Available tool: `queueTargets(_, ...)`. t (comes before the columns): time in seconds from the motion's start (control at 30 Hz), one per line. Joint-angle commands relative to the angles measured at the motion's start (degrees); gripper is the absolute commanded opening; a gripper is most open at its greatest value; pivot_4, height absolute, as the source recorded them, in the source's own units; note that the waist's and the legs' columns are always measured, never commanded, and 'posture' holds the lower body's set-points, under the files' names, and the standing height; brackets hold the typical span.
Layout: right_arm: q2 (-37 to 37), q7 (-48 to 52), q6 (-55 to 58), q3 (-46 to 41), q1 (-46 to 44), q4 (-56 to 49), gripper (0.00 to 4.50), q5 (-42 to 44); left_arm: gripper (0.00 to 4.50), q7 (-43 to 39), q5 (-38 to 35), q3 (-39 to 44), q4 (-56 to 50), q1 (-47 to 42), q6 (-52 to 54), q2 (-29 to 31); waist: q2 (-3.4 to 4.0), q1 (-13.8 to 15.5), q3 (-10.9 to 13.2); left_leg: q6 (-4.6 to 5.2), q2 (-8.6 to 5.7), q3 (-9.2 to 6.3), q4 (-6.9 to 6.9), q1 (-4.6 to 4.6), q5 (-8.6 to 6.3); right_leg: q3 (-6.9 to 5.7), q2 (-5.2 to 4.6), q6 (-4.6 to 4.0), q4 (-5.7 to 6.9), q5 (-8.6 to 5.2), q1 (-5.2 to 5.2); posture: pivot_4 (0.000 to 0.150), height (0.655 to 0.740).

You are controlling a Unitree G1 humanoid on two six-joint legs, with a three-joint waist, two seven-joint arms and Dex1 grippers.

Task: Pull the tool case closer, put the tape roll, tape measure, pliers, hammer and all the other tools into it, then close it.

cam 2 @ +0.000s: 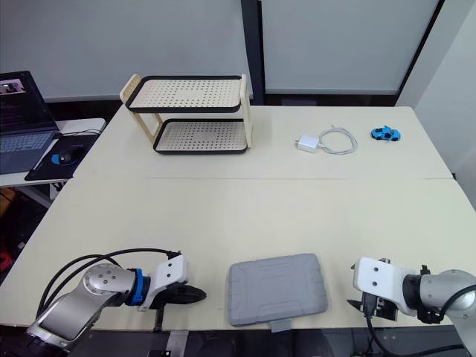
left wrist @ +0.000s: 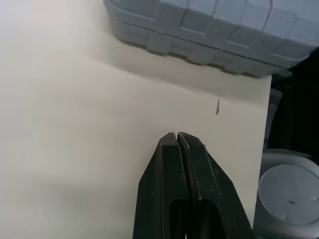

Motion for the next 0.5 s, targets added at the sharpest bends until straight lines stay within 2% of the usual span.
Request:
queueTargets(0.03,-0.24,-0.44,-0.93,5.68,-4.13,2.02,2.04,-4.01,0.0,1.85,0.98,-0.92,-1.95,-1.08,0.79,-1.72,-0.01,-0.01,0.01,0.0,0.0,0.0,0.0,0.0,0.0,-0.01,0.0,0.0,0.0,0.0,0.0,0.15,0.74)
queueTargets(0.2,1.39,-0.09,0.0,13.52,-10.12,5.51,0.19,-7.82,0.0,3.69,2.94,-3.68,-1.66,-3.14,1.88,-4.95,-0.01,-0.02,0.01,0.0,-0.02,0.01,0.04,0.0,0.0,0.0,0.0,0.0,0.01,0.0,0.0,0.15,0.74)
queueTargets(0.23,1.91,0.14,-0.31,15.0,-11.31,6.22,0.03,-8.4,0.0,3.81,3.48,-4.38,-1.27,-3.63,1.72,-5.52,-0.02,-0.02,0.02,-0.01,-0.02,0.0,0.04,-0.01,0.0,-0.01,0.0,0.0,0.01,0.0,0.0,0.15,0.74)
queueTargets(0.5,4.96,3.16,-2.22,21.41,-16.03,7.13,0.03,-8.05,0.0,3.98,4.85,-6.5,1.38,-6.71,0.41,-8.71,-0.01,-0.02,0.02,-0.01,-0.03,-0.03,0.11,-0.02,0.0,-0.02,0.0,0.0,0.06,0.0,0.0,0.15,0.74)
